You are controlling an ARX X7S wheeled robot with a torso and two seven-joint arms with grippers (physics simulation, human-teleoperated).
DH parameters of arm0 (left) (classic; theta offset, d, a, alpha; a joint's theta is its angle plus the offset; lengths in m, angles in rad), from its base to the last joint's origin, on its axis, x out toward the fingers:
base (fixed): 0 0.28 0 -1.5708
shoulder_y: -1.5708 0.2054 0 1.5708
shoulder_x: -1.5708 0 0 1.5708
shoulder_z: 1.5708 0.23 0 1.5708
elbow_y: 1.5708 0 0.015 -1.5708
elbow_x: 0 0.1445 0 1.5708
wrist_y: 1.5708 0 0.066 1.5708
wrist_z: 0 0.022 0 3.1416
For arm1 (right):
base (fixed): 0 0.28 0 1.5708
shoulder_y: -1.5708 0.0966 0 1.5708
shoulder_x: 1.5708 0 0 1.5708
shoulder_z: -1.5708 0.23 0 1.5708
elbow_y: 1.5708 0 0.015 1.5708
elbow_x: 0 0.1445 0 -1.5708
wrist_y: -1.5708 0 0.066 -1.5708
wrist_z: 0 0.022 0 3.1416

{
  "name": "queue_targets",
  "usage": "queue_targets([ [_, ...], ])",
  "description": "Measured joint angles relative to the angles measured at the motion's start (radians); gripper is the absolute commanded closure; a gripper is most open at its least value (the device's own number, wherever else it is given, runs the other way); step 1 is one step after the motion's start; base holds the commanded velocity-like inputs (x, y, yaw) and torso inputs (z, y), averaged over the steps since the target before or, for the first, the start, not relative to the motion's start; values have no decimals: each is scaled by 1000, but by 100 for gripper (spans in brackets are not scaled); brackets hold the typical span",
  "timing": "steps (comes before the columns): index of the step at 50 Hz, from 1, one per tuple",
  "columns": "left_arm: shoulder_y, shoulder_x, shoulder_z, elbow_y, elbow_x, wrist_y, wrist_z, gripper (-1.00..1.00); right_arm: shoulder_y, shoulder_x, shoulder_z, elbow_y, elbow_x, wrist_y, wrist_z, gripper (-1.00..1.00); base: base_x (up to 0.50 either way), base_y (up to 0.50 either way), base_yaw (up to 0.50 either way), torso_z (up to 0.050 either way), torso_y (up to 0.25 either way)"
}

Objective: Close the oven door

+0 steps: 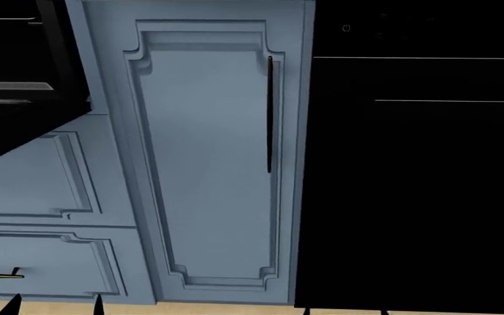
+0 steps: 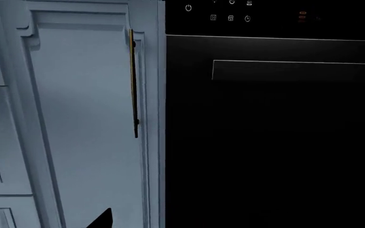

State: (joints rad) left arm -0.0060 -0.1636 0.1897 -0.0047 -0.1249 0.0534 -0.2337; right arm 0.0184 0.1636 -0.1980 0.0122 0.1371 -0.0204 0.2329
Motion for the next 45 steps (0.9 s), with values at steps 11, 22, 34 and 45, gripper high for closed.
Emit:
queue_targets([
  [11, -6, -4, 7, -8, -10, -5, -3, -100, 2, 5, -7, 0, 3, 3, 9, -100, 0, 468, 0, 0, 0],
  [22, -9, -9, 14, -8, -21, -12, -4, -100, 2, 10, -13, -1, 6, 3, 16, -100, 0, 468, 0, 0, 0],
  [34, -10, -15, 21, -6, -27, -12, -10, -100, 2, 16, -20, -5, 11, 4, 22, -100, 0, 468, 0, 0, 0],
  [45, -6, -20, 25, -4, -32, 2, -15, -100, 4, 20, -27, -2, 15, 3, 27, -100, 0, 468, 0, 0, 0],
])
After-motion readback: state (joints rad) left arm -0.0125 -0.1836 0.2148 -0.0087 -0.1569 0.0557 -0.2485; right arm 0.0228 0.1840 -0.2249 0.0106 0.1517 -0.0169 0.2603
